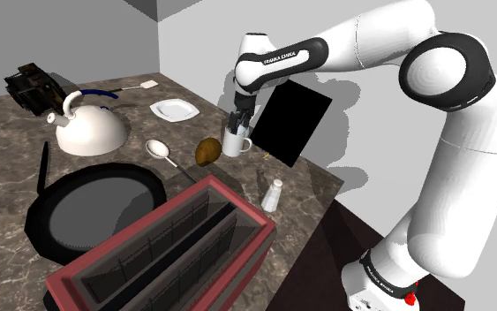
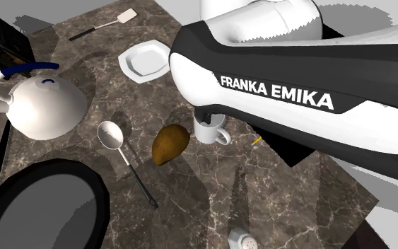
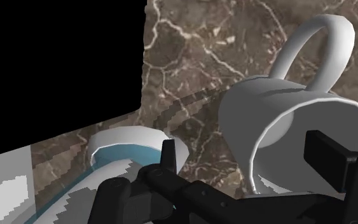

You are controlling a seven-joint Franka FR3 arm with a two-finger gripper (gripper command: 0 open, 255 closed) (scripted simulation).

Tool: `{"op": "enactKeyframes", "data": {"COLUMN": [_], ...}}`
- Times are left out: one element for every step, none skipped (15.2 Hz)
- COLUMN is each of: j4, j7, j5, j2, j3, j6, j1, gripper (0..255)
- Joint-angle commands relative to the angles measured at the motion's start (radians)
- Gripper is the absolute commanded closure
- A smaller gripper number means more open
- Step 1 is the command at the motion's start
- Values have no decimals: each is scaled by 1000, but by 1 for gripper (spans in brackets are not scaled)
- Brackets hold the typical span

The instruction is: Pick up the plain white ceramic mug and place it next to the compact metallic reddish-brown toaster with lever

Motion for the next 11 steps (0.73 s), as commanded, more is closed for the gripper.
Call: {"op": "enactKeyframes", "data": {"j4": [-7,-7,-7,-7,-7,-7,-7,-7,-7,-7,-7], "j7": [0,0,0,0,0,0,0,0,0,0,0], "j5": [0,0,0,0,0,0,0,0,0,0,0], "j2": [3,3,3,3,3,3,3,3,3,3,3], "j3": [0,0,0,0,0,0,0,0,0,0,0], "j6": [11,11,11,11,11,11,10,10,10,10,10], "j1": [0,0,0,0,0,0,0,0,0,0,0], "gripper": [0,0,0,0,0,0,0,255,255,255,255]}}
